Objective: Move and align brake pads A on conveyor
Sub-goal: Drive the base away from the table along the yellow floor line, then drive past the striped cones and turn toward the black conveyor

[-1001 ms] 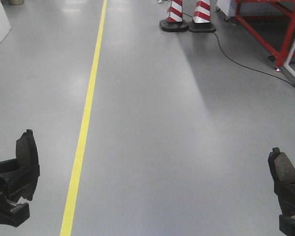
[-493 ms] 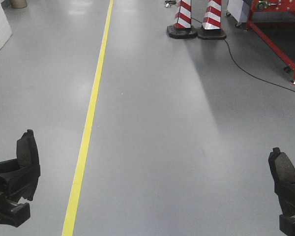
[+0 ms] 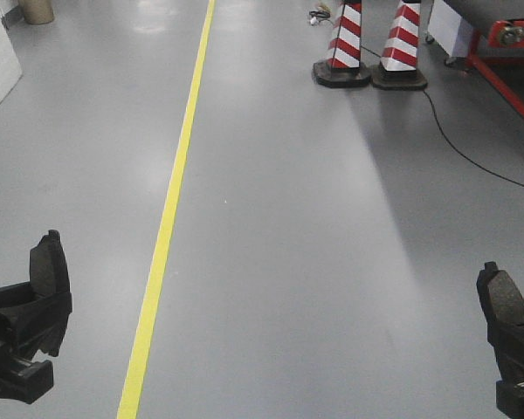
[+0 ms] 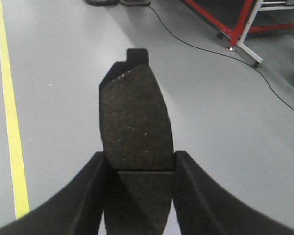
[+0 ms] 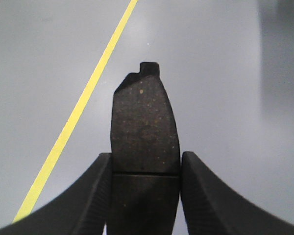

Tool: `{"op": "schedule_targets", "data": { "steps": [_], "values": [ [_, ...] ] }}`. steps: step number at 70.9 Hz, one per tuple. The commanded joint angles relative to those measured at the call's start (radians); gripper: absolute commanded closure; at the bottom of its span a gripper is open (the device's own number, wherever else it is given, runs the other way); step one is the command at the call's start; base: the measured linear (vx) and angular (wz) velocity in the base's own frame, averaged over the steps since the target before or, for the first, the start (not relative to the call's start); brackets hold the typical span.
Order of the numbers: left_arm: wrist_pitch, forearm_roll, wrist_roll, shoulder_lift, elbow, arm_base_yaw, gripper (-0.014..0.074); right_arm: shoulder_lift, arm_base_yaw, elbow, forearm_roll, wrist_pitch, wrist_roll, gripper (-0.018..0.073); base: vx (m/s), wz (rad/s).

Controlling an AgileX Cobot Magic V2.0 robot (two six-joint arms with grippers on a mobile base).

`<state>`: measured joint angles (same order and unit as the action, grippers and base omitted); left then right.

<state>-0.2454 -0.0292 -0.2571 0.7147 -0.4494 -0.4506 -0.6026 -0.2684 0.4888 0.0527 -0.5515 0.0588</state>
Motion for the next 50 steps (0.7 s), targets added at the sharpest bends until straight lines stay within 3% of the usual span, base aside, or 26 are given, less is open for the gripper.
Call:
{"op": "schedule_targets", "data": {
  "steps": [1, 50],
  "values": [
    [0.092, -0.001, 0.001, -0.006, -0.03, -0.003, 0.0388, 0.0, 0.005, 0.03, 0.004, 0.083, -0.007, 0.0517, 0.64, 0.1],
    [0.092, -0.001, 0.001, -0.006, -0.03, -0.003, 0.0388, 0.0, 0.005, 0.03, 0.004, 0.082, -0.007, 0.0517, 0.69, 0.05]
  ]
}}
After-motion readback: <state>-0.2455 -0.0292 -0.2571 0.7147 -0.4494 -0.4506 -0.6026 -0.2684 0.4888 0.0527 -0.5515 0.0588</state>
